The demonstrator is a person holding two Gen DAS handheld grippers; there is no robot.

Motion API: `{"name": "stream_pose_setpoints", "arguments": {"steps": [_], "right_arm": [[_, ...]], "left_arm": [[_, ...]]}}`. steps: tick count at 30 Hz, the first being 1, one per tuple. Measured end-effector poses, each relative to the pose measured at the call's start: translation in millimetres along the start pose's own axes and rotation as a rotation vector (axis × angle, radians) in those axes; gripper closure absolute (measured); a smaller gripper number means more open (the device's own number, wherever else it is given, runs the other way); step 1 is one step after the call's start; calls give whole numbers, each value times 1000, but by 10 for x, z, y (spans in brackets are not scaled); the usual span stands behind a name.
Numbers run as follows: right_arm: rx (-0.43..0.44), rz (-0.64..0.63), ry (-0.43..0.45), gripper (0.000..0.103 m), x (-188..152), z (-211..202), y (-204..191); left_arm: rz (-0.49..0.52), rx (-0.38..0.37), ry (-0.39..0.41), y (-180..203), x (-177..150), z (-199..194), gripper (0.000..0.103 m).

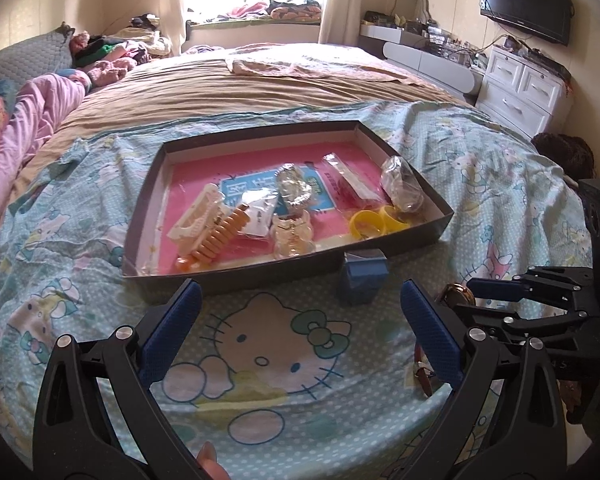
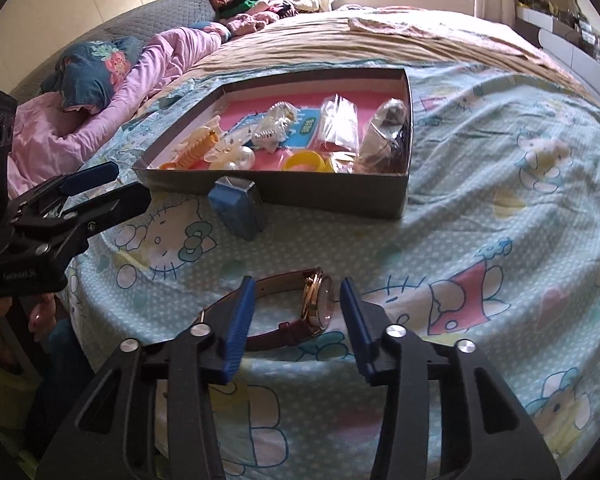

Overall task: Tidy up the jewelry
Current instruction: 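Grasp the brown-strap watch with right while left grasps the small blue box, then carry the blue box into the tray with left while right carries the watch in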

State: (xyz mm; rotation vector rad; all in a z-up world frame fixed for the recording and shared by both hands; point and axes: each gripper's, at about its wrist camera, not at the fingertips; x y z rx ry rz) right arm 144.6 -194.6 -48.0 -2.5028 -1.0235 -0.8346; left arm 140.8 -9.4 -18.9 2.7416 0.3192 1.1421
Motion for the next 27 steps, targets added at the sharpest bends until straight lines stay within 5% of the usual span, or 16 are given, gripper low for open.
{"name": "stream_pose_setpoints", "arguments": {"steps": [9, 13, 15, 19, 27], "right_arm": [[15, 10, -7, 93, -108, -29, 117], [4, 25, 7, 94, -156, -103, 234], [-1, 34, 17, 94, -167, -140, 283], [-28, 49, 53, 94, -161, -260, 391], [-45, 36, 114, 94, 7, -395, 435]], "left_arm": [[-24, -22, -70, 102, -30, 332, 18], [-34, -27, -103, 139, -47, 512, 28], [-37, -27, -117, 164, -64, 606, 37], [-24, -34, -139, 214, -119, 721, 78], [-32, -44, -79, 145, 44, 399, 78]]}}
Point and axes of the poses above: each gripper's, at about its wrist camera, not at the fingertips, and z roughly the way its jaws point, y to its right, x to its top, and after that the axes turned 14 degrees about -z, right-handed
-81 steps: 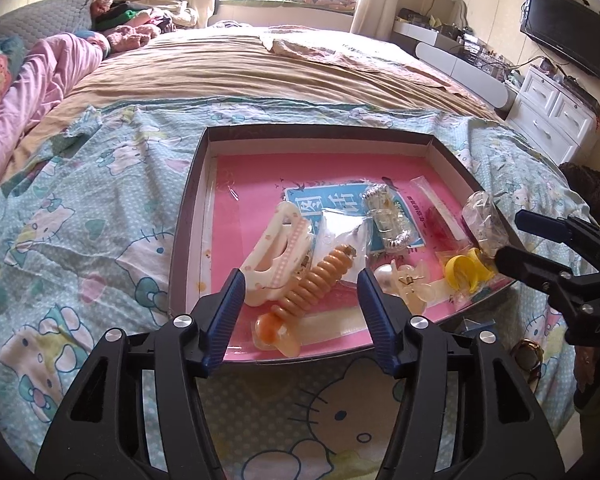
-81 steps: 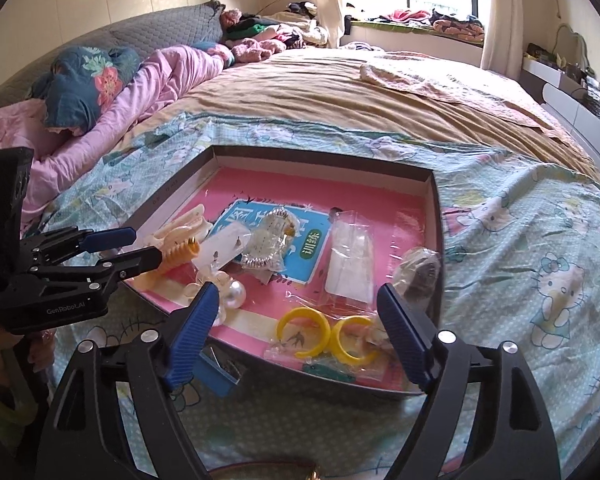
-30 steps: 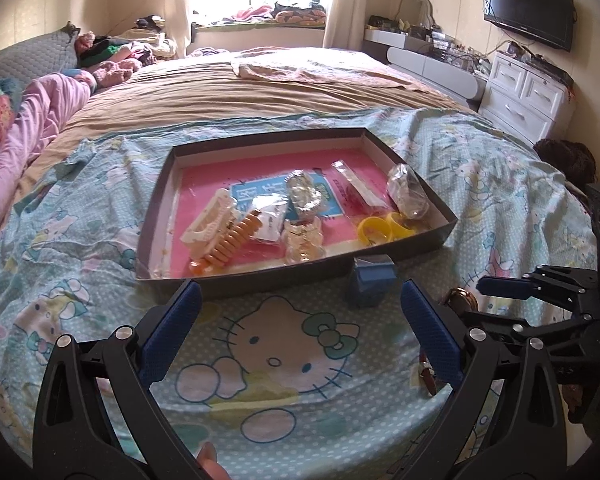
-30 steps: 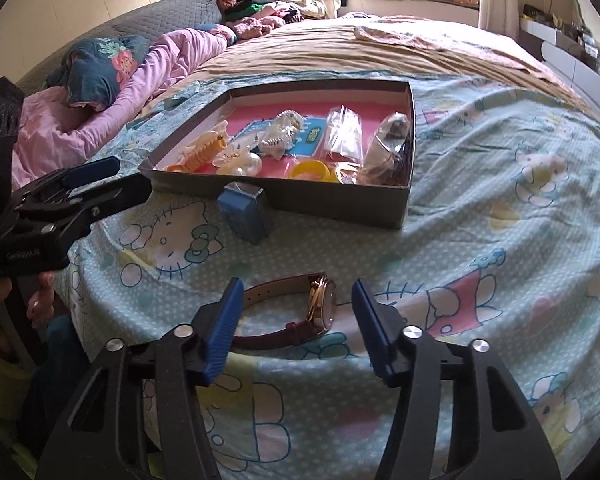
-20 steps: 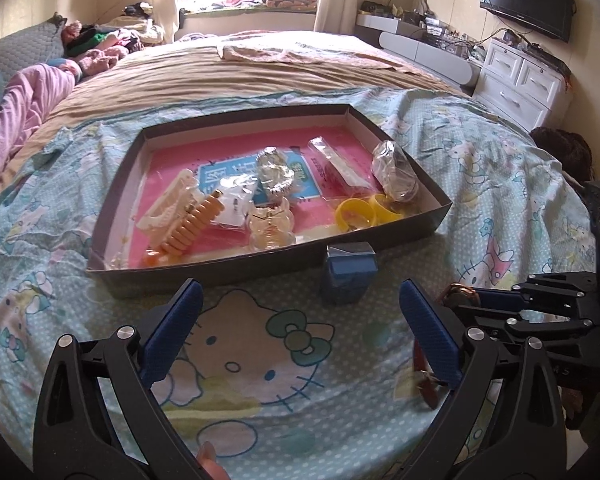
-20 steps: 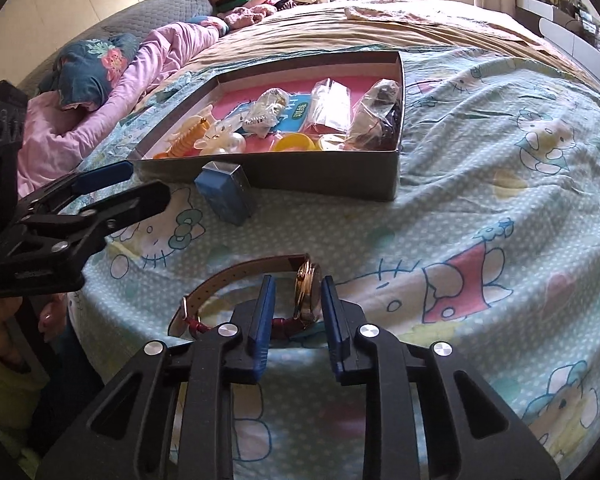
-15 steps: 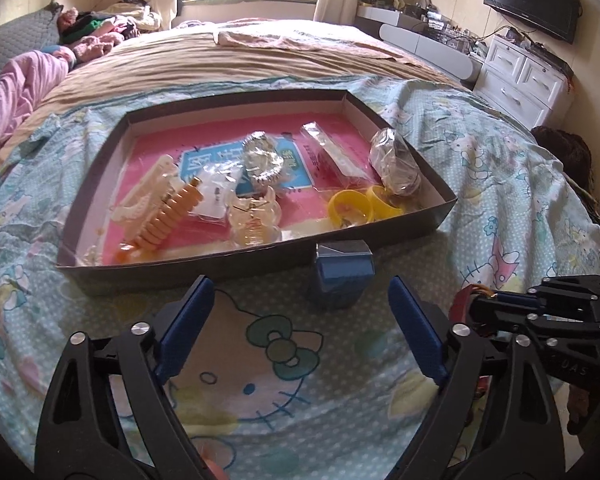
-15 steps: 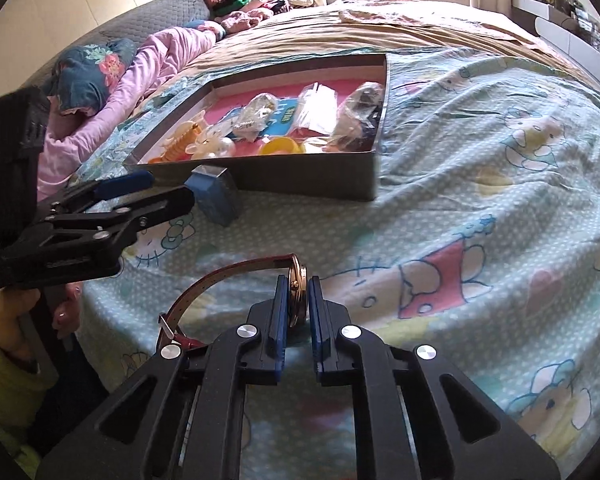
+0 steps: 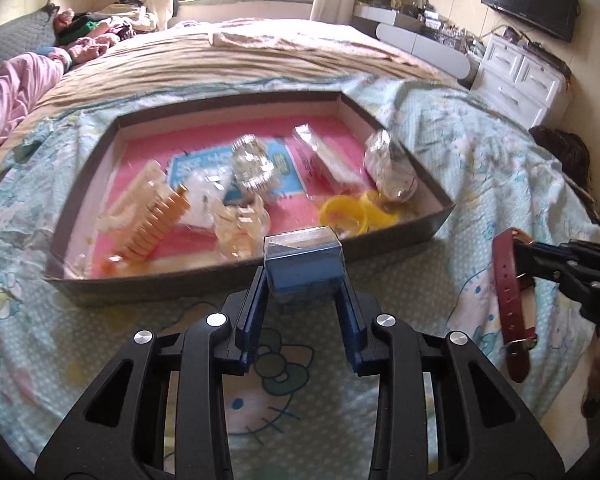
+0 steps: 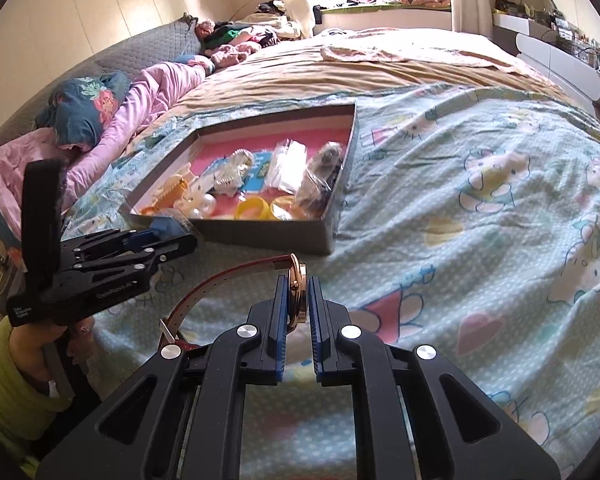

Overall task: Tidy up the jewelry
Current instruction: 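Carry the blue box into the tray with left while right carries the watch in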

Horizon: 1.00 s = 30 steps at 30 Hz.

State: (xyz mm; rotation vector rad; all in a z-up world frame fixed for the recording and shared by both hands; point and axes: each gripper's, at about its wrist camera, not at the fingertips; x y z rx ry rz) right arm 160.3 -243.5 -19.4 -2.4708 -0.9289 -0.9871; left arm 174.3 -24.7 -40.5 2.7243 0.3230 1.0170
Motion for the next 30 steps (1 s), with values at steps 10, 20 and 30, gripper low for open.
{"name": "stream_pose_setpoints", "arguments": {"steps": [10, 20, 30], "right_arm": [[-1, -52, 75, 94, 358, -67, -155], [-6, -98, 119, 94, 677, -10, -303], [-13, -107, 145, 94, 896, 130, -334]], "left_arm": [[-101, 7, 86, -331, 331, -383, 78], [-152, 37, 142, -599, 477, -535, 78], [-193, 61, 150, -838, 562, -528, 78]]}}
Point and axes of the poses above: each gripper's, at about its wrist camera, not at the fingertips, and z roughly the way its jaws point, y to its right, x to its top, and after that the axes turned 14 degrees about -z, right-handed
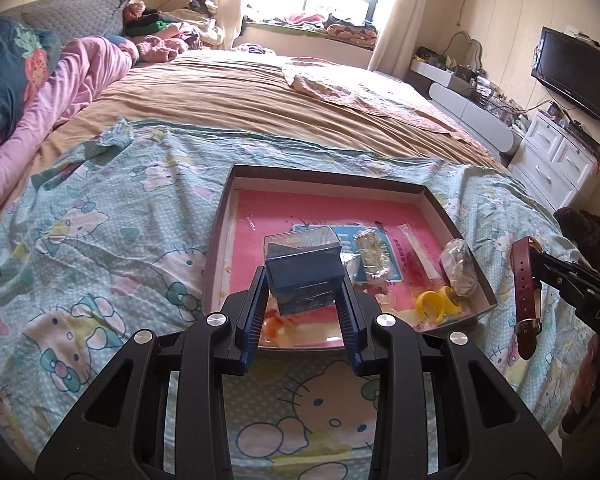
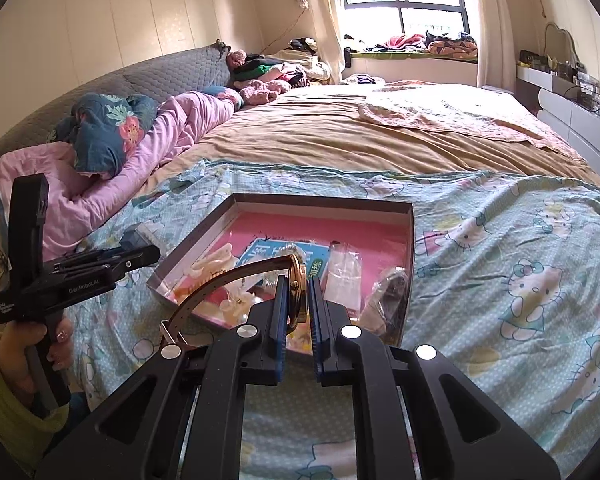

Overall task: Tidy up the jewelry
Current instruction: 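Carry the blue box into the tray with left while right carries the watch in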

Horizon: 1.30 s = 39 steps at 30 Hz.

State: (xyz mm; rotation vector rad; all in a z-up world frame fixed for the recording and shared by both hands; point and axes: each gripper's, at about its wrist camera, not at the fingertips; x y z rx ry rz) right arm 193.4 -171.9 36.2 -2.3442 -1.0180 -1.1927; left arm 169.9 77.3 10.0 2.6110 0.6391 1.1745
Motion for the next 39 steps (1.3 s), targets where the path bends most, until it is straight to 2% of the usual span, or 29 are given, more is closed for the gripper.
{"name": "stream_pose_setpoints", "arguments": {"steps": [11, 23, 39], "right_arm": [[-50, 3, -11, 94, 58, 229, 90], [-90, 28, -44, 94, -10, 441, 241], [-80, 77, -98, 94, -120, 721, 299]], "left_arm": [[-41, 49, 7, -239, 84, 100, 78], [72, 0, -56, 88, -103, 362, 78], [109, 0, -132, 138, -250, 583, 77]]}}
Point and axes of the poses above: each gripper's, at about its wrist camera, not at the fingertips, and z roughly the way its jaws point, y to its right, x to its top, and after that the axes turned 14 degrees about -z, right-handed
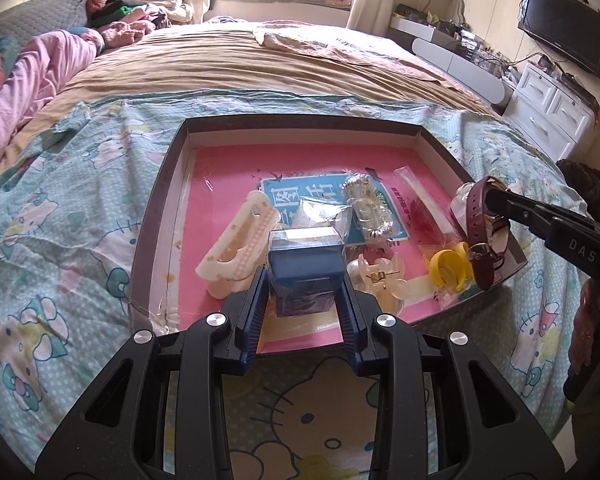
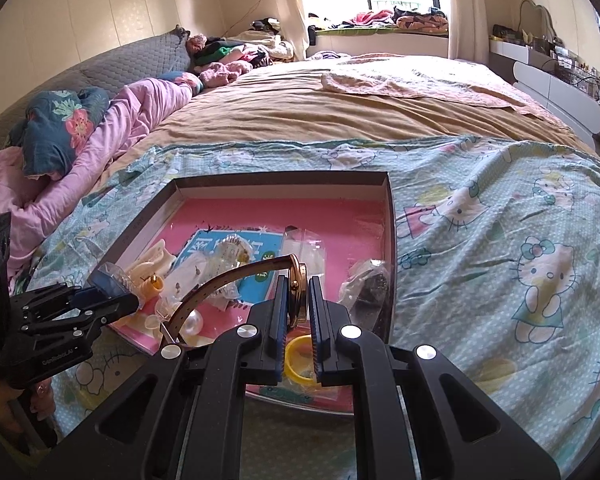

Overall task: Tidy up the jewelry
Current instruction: 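Carry the blue box into the tray with left while right carries the watch in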

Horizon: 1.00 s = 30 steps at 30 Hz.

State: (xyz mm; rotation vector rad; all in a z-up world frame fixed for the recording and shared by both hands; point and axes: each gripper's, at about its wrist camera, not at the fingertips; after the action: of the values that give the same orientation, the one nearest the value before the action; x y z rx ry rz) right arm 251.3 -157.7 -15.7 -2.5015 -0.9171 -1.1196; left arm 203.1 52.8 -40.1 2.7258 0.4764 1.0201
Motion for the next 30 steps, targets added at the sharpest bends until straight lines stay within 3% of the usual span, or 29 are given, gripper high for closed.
{"name": "stream_pose_setpoints", "arguments": {"steps": [18, 30], "right_arm": [[-37, -17, -49, 93, -51, 130, -108], [-28, -28, -51, 84, -45, 140, -184]], "left_arm": [[0, 4, -3, 2, -6, 21, 77], [-8, 1, -2, -16, 6, 19, 77]]}}
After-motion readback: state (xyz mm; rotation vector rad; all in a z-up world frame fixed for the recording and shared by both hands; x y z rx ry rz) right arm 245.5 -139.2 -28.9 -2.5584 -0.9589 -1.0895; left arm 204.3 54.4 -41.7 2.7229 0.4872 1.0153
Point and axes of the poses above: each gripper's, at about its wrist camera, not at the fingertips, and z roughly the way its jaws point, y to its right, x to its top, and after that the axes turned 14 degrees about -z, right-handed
